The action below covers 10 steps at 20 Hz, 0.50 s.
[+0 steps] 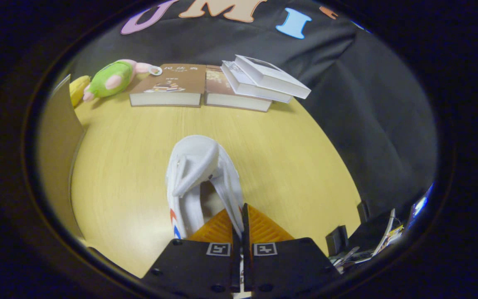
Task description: Open the storage box then place both shoes into the box .Put the left shoe in first, then the right shoe, with the right side of both shoes facing outward in a uniform manner.
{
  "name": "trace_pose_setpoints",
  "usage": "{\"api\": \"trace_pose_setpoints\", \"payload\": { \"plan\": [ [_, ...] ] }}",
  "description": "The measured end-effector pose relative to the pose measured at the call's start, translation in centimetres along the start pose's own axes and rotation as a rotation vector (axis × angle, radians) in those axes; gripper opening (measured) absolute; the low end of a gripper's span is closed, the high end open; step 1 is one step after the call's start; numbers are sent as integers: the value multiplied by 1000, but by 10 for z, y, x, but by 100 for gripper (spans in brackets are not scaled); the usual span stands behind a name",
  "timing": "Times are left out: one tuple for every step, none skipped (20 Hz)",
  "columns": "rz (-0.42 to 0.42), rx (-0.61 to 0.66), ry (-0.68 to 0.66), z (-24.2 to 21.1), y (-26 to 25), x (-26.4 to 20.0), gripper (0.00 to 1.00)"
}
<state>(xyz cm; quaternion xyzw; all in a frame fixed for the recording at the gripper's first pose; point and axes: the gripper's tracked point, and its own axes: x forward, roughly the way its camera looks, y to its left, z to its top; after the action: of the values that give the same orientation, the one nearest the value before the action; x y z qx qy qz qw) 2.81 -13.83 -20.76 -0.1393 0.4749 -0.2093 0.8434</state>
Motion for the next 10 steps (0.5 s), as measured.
{"api": "trace_pose_setpoints", "payload": {
  "plan": [
    [4,21,-12,2,2,-2,8],
    [8,39,-23,5,3,-4,6],
    [10,47,-28,7,4,-8,6],
    [4,44,-26,6,4,-11,6],
    [-9,39,-26,7,1,-16,6],
    [-20,36,-29,8,-1,-21,6],
    [-30,34,-31,9,-4,-27,6],
    [-38,31,-30,9,-6,-33,6],
    [-51,26,-29,9,-9,-41,6],
    [-64,19,-29,10,-12,-48,6]
  ]
}}
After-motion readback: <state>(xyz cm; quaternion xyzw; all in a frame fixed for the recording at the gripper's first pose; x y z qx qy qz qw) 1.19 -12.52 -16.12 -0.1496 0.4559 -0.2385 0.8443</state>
